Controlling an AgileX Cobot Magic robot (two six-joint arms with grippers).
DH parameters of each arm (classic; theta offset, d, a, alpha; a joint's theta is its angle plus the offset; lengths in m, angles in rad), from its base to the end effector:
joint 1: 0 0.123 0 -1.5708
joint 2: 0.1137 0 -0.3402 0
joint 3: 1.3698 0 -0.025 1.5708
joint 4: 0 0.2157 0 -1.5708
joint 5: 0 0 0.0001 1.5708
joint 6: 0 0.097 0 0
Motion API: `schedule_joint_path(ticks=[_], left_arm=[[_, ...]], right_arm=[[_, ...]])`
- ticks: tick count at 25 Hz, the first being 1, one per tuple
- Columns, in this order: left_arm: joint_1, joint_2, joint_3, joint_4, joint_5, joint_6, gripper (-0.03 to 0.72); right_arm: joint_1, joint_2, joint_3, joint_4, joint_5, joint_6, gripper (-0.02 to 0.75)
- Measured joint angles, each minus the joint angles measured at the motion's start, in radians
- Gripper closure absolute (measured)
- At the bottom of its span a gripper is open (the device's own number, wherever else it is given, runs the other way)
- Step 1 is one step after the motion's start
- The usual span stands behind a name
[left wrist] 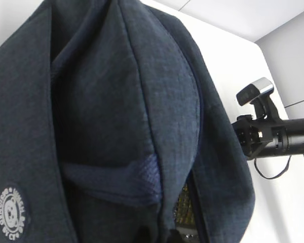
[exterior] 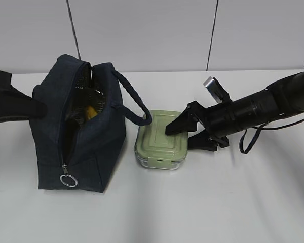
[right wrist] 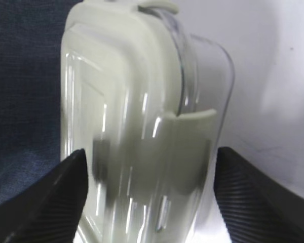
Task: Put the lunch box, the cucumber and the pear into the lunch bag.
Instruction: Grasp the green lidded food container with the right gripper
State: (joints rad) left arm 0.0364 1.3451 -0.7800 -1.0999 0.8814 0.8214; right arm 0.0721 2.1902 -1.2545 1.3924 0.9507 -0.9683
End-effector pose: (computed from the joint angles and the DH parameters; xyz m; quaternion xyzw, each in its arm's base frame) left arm 0.2064 -0.0593 0.3256 0.0582 0.8935 -0.3592 0.2633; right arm 0.4090 0.1075 0.1790 -0.0060 0.8750 0.4669 0.1275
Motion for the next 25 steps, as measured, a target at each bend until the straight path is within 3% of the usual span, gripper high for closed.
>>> schedule_joint_path(ticks=[15,25], left_arm=[[0.0,0.0,0.0,0.0,0.0,0.0,0.686],[0.0,0.0,0.0,0.0,0.0,0.0,0.686]], right_arm=[[0.0,0.0,0.0,0.002,0.049,-0.002,0.296],[0.0,0.0,0.0,0.0,0.059,-0.012,0.341]])
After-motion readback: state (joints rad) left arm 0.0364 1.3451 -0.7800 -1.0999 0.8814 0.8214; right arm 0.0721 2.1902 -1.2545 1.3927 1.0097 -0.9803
